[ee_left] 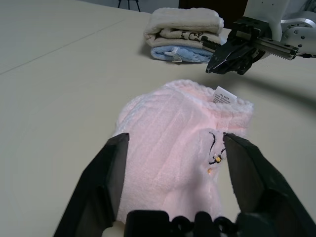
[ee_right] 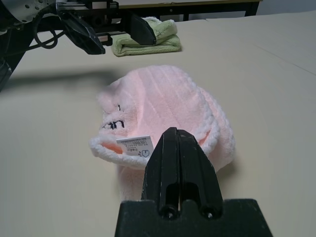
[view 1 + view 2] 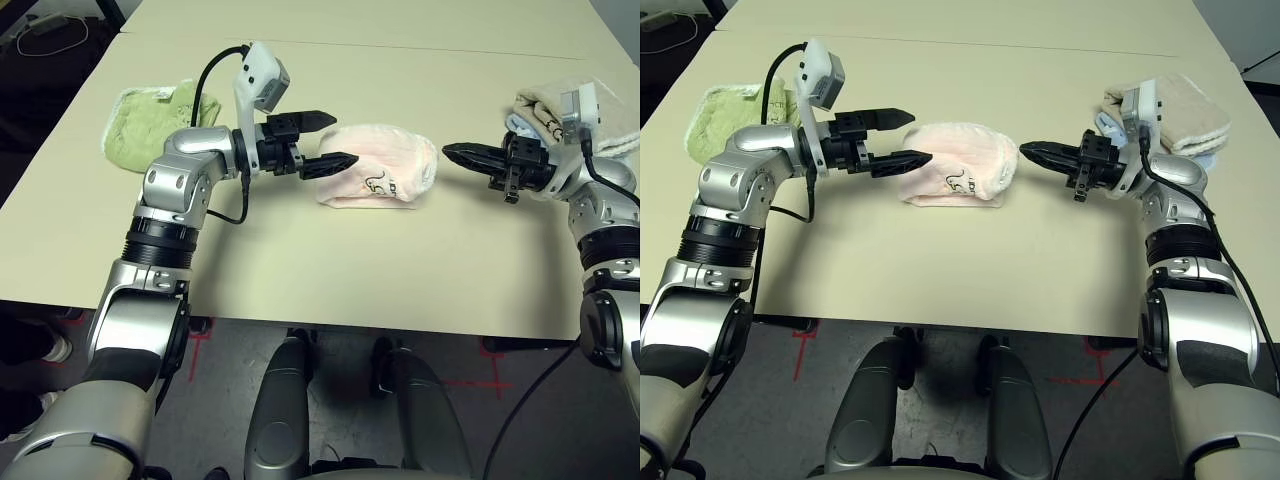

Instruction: Fold the towel and set it aside.

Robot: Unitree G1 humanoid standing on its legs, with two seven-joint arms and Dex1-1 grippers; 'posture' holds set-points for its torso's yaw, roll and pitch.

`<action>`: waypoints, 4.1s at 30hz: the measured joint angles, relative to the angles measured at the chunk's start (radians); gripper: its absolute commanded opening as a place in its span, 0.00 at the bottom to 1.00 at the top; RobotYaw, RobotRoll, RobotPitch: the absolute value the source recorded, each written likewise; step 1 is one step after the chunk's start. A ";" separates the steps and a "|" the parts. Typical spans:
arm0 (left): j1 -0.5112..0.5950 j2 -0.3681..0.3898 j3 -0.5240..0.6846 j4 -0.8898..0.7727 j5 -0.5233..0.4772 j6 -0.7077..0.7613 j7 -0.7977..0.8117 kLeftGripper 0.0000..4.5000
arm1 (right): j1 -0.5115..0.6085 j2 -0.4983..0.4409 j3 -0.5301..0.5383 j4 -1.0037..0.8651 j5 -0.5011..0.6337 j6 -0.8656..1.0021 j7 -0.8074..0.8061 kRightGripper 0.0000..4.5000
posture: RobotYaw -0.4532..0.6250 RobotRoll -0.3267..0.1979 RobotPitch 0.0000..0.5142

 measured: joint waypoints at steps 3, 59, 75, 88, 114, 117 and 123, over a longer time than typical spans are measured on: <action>0.000 0.004 0.004 0.021 0.000 -0.016 -0.022 0.44 | 0.000 0.000 0.000 0.000 0.000 0.000 0.000 0.00 | 0.54 0.62 0.44; -0.178 -0.126 0.046 0.553 0.205 -0.329 -0.105 0.00 | -0.109 0.149 0.033 0.211 -0.112 -0.089 -0.085 0.00 | 0.56 0.62 0.51; -0.228 -0.192 0.077 0.494 0.166 -0.266 -0.061 0.00 | -0.128 0.211 0.014 0.178 -0.129 -0.067 -0.309 0.00 | 0.55 0.62 0.51; -0.175 -0.168 0.072 0.490 0.189 -0.278 -0.013 0.00 | -0.127 0.219 0.013 0.178 -0.131 -0.067 -0.337 0.00 | 0.54 0.62 0.51; -0.205 -0.223 0.068 0.792 0.293 -0.416 0.177 0.00 | -0.094 0.236 0.085 0.230 -0.236 -0.075 -0.514 0.00 | 0.53 0.62 0.51; -0.202 -0.202 0.061 0.791 0.301 -0.422 0.155 0.00 | -0.089 0.236 0.083 0.232 -0.236 -0.080 -0.515 0.00 | 0.53 0.62 0.50; -0.180 -0.153 0.053 0.789 0.307 -0.436 0.124 0.00 | -0.077 0.232 0.077 0.232 -0.233 -0.097 -0.509 0.00 | 0.54 0.62 0.50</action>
